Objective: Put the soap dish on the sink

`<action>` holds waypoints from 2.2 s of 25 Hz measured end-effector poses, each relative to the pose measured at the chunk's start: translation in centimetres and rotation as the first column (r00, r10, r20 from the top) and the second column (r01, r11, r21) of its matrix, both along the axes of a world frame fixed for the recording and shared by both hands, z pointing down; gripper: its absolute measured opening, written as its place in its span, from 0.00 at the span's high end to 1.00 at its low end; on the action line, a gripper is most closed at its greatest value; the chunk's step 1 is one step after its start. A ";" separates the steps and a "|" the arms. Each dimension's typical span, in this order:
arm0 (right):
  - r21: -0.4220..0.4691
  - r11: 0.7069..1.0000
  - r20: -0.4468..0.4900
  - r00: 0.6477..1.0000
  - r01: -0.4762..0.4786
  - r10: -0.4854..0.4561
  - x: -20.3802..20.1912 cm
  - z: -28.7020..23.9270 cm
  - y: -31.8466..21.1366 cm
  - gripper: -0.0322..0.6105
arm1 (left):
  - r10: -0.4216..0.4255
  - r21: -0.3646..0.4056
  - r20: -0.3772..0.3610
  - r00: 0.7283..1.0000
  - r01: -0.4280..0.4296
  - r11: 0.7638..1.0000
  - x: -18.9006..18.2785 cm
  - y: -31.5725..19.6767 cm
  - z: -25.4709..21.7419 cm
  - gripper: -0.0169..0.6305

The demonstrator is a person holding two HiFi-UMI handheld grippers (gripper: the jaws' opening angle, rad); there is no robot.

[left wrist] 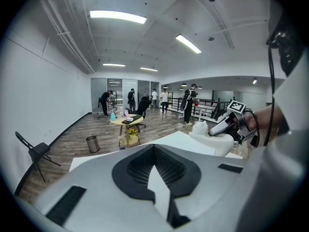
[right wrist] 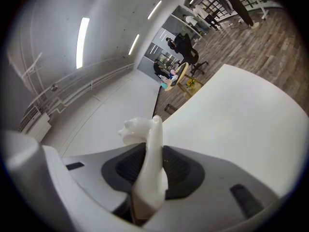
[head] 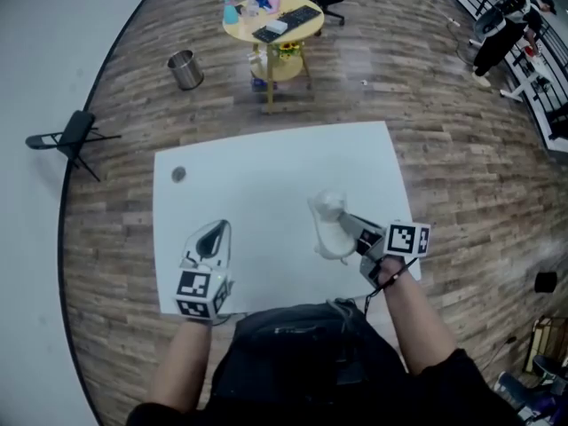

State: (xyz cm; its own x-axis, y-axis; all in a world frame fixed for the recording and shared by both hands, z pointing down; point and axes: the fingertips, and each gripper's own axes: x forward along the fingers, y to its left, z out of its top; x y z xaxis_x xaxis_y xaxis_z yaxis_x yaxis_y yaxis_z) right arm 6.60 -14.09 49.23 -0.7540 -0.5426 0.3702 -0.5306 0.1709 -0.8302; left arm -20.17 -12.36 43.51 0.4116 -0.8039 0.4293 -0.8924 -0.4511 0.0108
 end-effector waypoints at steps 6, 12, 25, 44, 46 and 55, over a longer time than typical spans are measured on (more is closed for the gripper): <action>-0.011 1.000 -0.053 0.999 0.014 -0.014 0.1 1.7 0.0 0.77 | 0.011 -0.019 0.002 1.000 -0.011 1.000 0.3 -0.4 1.0 0.99; -0.028 0.999 -0.057 0.998 0.017 -0.019 0.3 2.9 -0.2 0.77 | 0.013 -0.035 0.007 1.000 -0.012 0.999 0.3 -1.0 1.3 0.99; -0.071 0.997 -0.057 0.997 0.041 -0.045 -0.2 5.5 -0.7 0.77 | 0.022 -0.075 0.018 1.000 -0.021 0.997 0.8 -2.4 2.6 0.99; -0.127 0.990 -0.050 0.996 0.064 -0.071 -1.7 9.2 -1.4 0.77 | 0.042 -0.147 0.047 0.998 -0.035 0.989 0.6 -3.3 4.7 0.99; -0.131 0.989 -0.049 0.996 0.067 -0.074 -1.6 9.5 -1.4 0.77 | 0.041 -0.152 0.046 0.998 -0.034 0.988 0.8 -3.3 5.0 0.99; -0.170 0.983 -0.045 0.996 0.071 -0.079 -1.7 11.6 -1.8 0.77 | 0.039 -0.174 0.054 0.998 -0.029 0.984 0.8 -4.0 5.9 0.99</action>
